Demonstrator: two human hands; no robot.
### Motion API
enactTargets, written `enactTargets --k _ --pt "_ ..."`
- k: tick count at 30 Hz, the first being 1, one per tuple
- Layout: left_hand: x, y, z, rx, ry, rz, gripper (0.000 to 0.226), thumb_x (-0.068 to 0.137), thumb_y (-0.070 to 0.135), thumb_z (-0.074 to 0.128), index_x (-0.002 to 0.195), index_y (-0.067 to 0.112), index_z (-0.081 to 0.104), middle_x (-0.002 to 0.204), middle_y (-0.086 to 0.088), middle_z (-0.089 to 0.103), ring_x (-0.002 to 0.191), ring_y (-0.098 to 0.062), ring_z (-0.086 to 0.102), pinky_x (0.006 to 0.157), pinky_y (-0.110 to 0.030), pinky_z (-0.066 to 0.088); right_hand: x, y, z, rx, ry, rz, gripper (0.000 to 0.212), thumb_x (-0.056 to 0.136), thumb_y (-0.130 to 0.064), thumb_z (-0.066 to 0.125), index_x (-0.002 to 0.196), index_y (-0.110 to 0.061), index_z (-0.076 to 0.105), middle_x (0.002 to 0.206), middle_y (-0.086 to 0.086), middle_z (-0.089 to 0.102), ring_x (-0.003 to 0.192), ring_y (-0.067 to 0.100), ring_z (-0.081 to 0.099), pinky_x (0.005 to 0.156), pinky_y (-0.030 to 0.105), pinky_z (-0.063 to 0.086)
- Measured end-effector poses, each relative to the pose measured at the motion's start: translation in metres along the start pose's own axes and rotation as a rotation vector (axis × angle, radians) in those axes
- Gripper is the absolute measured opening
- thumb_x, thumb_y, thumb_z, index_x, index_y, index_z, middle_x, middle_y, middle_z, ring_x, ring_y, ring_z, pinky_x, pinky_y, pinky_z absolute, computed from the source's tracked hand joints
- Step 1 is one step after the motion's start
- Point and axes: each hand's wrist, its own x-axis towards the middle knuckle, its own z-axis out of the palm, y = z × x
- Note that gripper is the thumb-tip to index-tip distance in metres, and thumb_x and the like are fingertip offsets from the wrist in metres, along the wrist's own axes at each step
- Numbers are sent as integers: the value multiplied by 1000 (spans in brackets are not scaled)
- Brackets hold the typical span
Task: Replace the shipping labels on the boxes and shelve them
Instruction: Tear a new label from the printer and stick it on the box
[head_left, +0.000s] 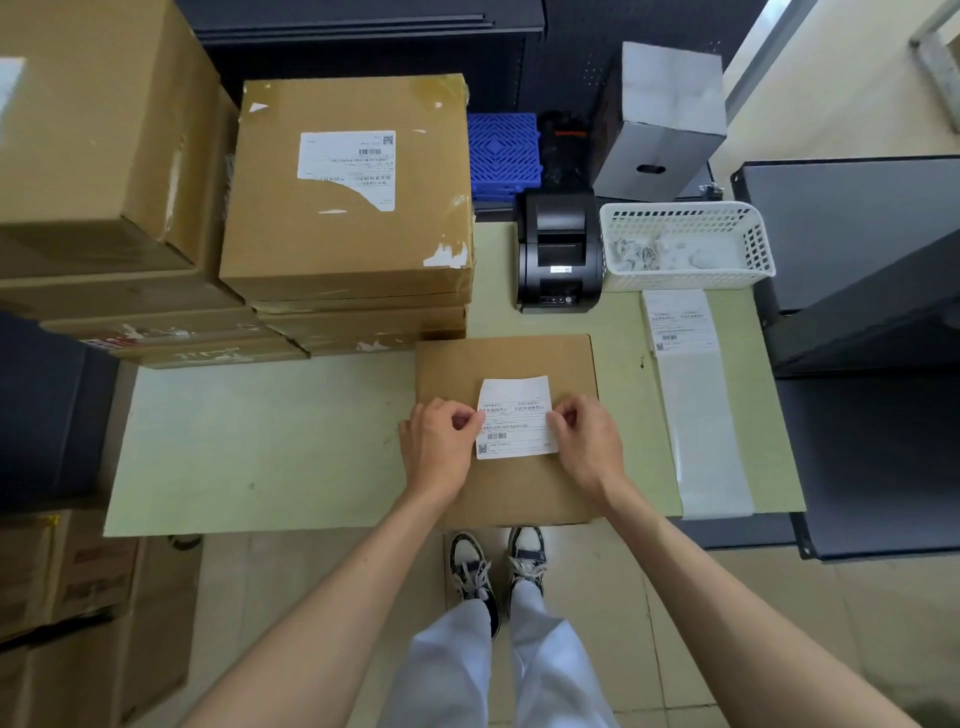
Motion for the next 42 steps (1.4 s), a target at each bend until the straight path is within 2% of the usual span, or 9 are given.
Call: enactTargets --k 19,21,23,25,27,30,32,37,42 --pt "5 -17 9 167 85 112 25 90 38 71 84 22 53 86 9 54 85 -16 48 80 -35 36 -3 6 6 -325 105 -169 17 92 -26 59 86 -16 46 87 1 53 79 23 47 73 36 37" --pt "3 -20 3 228 94 253 19 90 29 72 89 19 55 90 5 55 87 -19 50 79 -35 38 -5 5 0 -388 148 -274 13 92 -22 59 89 -13 51 92 5 54 81 25 48 73 37 40" --pt "2 -23 0 341 70 481 12 92 15 68 103 13 64 104 -2 62 97 -24 57 85 -36 41 -8 3 -1 -449 147 -410 13 93 -17 56 101 -7 60 103 11 59 90 29 53 78 40 44" --pt "3 -22 4 450 -4 678 42 89 0 60 130 5 62 133 -10 62 124 -29 58 106 -44 43 -11 -2 1 -511 81 -558 33 95 -18 44 119 -3 61 123 15 61 109 33 57 95 44 45" --pt "1 -17 7 547 -108 761 64 89 -4 49 151 5 40 159 -9 37 148 -24 33 123 -49 23 -12 -7 5 -575 -1 -664 47 97 -21 33 135 -1 53 140 16 53 130 31 50 112 46 36" --pt "4 -10 10 624 -251 718 70 98 0 34 159 11 3 166 -1 -4 154 -14 -5 126 -45 -5 -8 -6 12 -658 -121 -657 52 100 -20 35 150 -5 33 156 11 34 146 23 29 122 40 17" --pt "6 -6 9 628 -306 636 68 101 5 30 160 15 -4 164 3 -14 152 -9 -14 125 -44 -10 -3 0 12 -686 -152 -625 53 102 -23 30 151 -6 31 156 11 32 146 24 28 123 38 13" --pt "12 -21 2 642 -320 615 62 101 11 18 160 16 -1 166 3 -10 153 -9 -11 125 -44 -9 3 14 -3 -720 -175 -592 59 100 -27 11 152 -5 28 159 10 25 148 22 23 120 39 9" --pt "9 -32 -5 726 -254 580 56 106 19 16 160 13 2 168 -1 -3 155 -14 -4 125 -52 -5 1 21 -15 -773 -150 -558 57 100 -28 18 150 -6 33 157 9 31 146 25 28 119 44 18"
